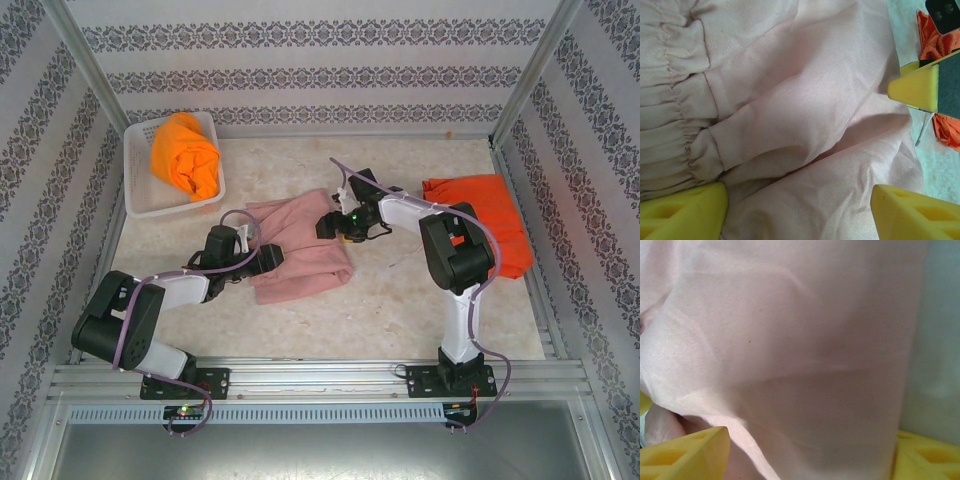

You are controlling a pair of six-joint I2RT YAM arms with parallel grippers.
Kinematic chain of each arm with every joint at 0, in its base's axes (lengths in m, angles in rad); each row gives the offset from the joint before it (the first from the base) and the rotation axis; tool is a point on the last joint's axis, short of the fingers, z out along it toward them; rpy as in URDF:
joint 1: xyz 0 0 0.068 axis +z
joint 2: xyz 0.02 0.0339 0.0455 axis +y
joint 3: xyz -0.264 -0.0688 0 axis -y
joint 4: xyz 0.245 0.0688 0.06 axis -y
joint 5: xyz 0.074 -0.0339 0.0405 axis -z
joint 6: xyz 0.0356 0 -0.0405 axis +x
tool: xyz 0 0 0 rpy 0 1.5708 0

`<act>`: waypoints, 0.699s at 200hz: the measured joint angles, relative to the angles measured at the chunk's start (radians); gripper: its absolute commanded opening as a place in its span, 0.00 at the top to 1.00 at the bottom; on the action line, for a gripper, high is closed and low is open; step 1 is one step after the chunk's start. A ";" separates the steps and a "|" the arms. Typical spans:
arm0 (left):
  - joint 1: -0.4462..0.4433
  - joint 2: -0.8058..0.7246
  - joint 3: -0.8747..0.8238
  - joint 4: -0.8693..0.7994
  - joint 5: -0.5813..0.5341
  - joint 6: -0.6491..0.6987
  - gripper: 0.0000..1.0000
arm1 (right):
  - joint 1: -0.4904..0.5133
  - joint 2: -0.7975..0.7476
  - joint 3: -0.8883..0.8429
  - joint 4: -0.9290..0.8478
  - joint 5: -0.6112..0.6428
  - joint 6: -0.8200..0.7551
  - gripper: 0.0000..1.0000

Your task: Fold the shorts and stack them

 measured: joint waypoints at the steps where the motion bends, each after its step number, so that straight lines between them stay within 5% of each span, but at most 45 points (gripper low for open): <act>1: 0.000 0.000 0.000 0.000 0.000 0.000 0.23 | 0.000 0.000 0.000 0.000 -0.001 0.000 0.29; 140: 0.000 -0.023 -0.009 0.009 0.000 -0.001 0.21 | 0.029 0.030 0.000 0.037 0.018 0.050 0.91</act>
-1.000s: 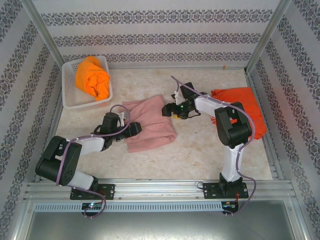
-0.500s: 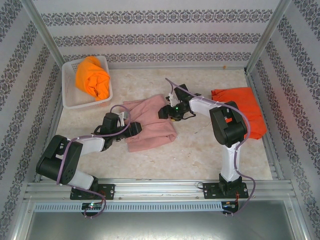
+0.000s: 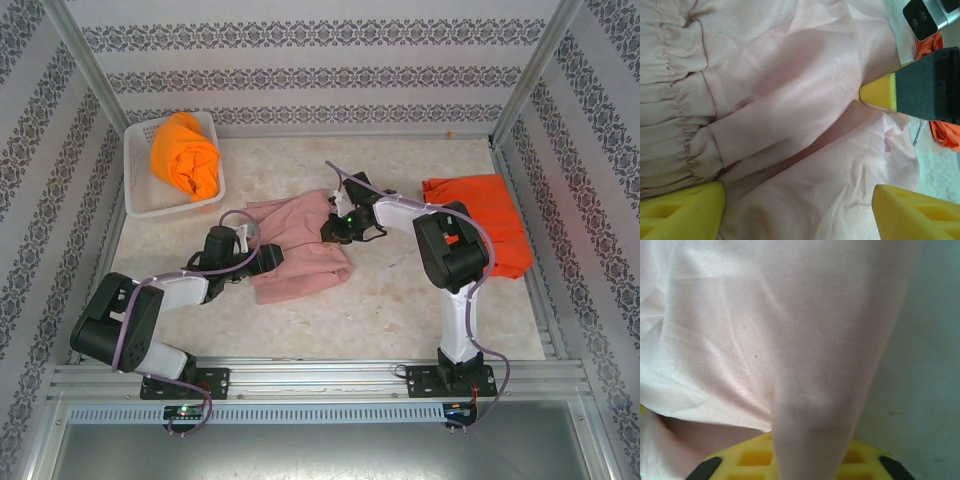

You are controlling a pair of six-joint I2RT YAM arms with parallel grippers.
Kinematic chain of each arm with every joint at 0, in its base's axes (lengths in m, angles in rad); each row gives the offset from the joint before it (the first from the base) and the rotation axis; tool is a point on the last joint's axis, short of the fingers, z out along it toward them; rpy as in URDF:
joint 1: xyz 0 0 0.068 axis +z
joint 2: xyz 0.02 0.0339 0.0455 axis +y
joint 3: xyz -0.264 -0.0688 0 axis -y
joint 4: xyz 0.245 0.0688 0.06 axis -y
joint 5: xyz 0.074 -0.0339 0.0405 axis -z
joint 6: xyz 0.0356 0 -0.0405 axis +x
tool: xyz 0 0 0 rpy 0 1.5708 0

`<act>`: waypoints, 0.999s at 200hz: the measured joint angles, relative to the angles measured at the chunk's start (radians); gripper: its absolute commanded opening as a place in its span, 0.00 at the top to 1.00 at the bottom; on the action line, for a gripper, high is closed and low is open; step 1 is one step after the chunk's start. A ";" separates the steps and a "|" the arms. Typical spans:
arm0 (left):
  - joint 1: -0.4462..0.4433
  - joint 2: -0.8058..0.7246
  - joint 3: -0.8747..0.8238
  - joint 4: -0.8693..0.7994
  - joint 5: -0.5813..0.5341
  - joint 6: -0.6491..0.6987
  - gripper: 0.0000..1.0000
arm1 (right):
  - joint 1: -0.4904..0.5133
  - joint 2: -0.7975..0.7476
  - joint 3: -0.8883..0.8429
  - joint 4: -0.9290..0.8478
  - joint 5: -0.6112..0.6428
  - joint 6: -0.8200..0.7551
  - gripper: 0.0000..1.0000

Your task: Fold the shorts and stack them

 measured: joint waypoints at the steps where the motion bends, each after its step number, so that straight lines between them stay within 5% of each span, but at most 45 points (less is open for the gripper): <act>1: 0.000 -0.001 0.000 -0.001 0.000 0.000 0.21 | 0.000 0.000 0.000 0.000 0.000 -0.001 0.91; 30: 0.000 -0.044 -0.002 -0.056 -0.016 0.000 0.20 | 0.006 -0.020 -0.001 -0.018 0.051 -0.014 1.00; 131: 0.000 -0.216 -0.013 -0.183 -0.060 0.002 0.05 | -0.056 -0.304 0.059 -0.400 0.488 -0.212 1.00; 200: 0.001 -0.269 -0.030 -0.209 -0.072 0.005 0.00 | -0.115 -0.335 0.236 -0.607 0.693 -0.343 1.00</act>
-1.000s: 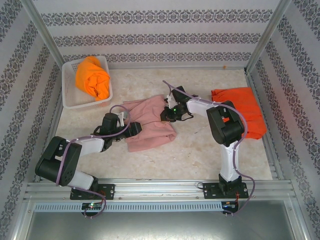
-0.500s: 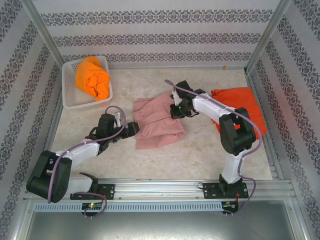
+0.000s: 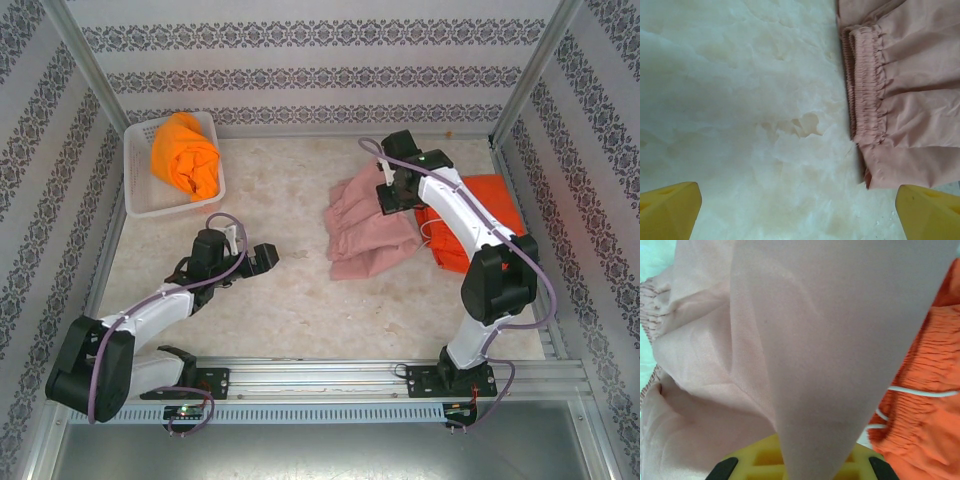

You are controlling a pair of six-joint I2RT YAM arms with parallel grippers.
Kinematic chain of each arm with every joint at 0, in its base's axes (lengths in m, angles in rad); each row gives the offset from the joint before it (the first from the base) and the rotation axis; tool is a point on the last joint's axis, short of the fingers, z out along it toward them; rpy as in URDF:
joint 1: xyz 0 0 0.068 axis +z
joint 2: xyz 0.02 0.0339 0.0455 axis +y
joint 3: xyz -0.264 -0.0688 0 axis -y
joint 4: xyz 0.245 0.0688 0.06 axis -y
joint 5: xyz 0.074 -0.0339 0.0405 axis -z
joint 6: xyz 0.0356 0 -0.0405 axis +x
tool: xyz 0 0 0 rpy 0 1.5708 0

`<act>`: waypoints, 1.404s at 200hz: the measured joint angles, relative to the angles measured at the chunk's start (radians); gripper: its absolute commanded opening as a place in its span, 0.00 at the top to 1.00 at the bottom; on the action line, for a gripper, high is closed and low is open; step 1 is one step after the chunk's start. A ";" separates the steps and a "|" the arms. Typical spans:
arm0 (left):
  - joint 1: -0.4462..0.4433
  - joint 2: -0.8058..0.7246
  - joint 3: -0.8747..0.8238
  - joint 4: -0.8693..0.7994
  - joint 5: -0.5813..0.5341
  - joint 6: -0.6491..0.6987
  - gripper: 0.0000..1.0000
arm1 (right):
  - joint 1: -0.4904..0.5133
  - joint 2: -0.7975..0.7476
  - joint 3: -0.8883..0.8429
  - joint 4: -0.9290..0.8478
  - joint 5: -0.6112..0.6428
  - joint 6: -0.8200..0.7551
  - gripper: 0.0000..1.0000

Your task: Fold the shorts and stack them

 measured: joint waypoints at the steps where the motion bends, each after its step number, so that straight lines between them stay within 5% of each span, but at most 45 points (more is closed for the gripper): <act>1: 0.000 0.000 0.000 0.000 0.000 0.000 0.00 | 0.000 0.000 0.002 -0.002 0.001 -0.001 1.00; 109: 0.005 -0.014 -0.008 -0.004 -0.007 0.000 0.00 | -0.062 -0.002 0.167 -0.165 0.167 -0.132 1.00; 281: 0.005 -0.014 -0.009 -0.004 -0.011 0.000 0.00 | -0.200 -0.021 0.325 -0.253 0.203 -0.167 1.00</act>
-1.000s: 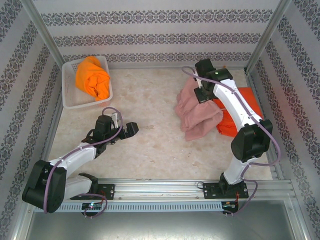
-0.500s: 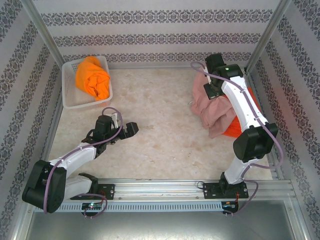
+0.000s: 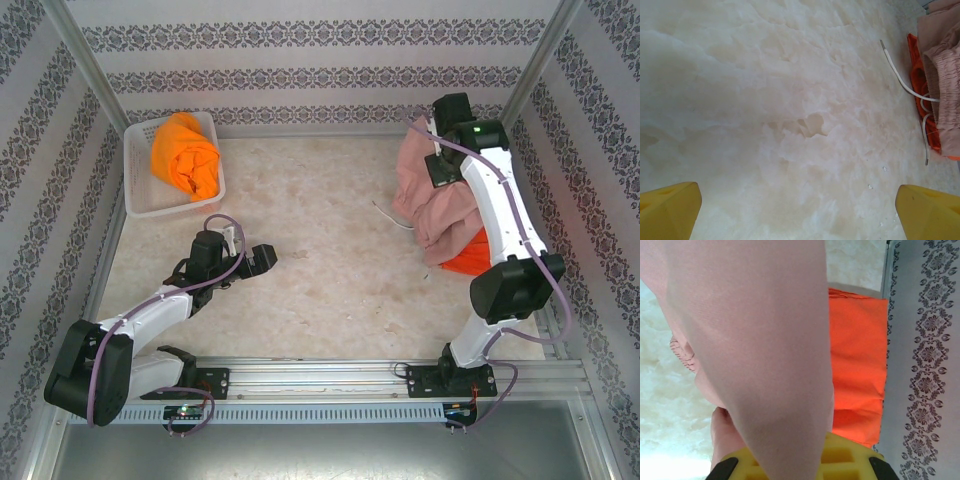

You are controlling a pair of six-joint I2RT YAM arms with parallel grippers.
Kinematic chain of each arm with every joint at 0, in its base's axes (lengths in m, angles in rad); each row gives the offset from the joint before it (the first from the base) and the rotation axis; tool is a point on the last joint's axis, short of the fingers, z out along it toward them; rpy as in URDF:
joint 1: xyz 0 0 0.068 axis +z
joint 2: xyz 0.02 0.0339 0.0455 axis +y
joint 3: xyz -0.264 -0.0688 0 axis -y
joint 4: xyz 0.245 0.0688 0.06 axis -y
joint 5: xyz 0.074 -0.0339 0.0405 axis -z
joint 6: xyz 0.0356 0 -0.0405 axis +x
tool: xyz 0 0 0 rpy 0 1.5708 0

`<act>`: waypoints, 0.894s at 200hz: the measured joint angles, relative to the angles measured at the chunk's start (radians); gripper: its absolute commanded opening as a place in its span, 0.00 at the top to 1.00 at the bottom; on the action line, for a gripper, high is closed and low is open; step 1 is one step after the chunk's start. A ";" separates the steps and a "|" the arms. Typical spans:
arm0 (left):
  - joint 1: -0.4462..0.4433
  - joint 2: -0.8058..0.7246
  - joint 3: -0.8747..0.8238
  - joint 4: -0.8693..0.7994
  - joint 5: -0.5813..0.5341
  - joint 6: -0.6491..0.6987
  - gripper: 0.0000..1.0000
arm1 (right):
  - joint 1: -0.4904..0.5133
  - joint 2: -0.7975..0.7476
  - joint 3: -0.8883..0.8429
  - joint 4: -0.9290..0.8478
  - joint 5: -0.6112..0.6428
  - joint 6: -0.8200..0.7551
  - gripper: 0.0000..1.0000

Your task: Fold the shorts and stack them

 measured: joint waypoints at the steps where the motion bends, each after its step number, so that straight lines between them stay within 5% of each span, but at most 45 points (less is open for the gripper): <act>1: 0.000 0.000 0.000 0.000 0.000 0.000 0.00 | -0.001 0.000 0.001 -0.001 0.000 0.000 1.00; 179: 0.000 0.000 -0.005 -0.010 -0.003 0.001 0.00 | -0.200 0.148 0.028 0.054 0.000 -0.117 1.00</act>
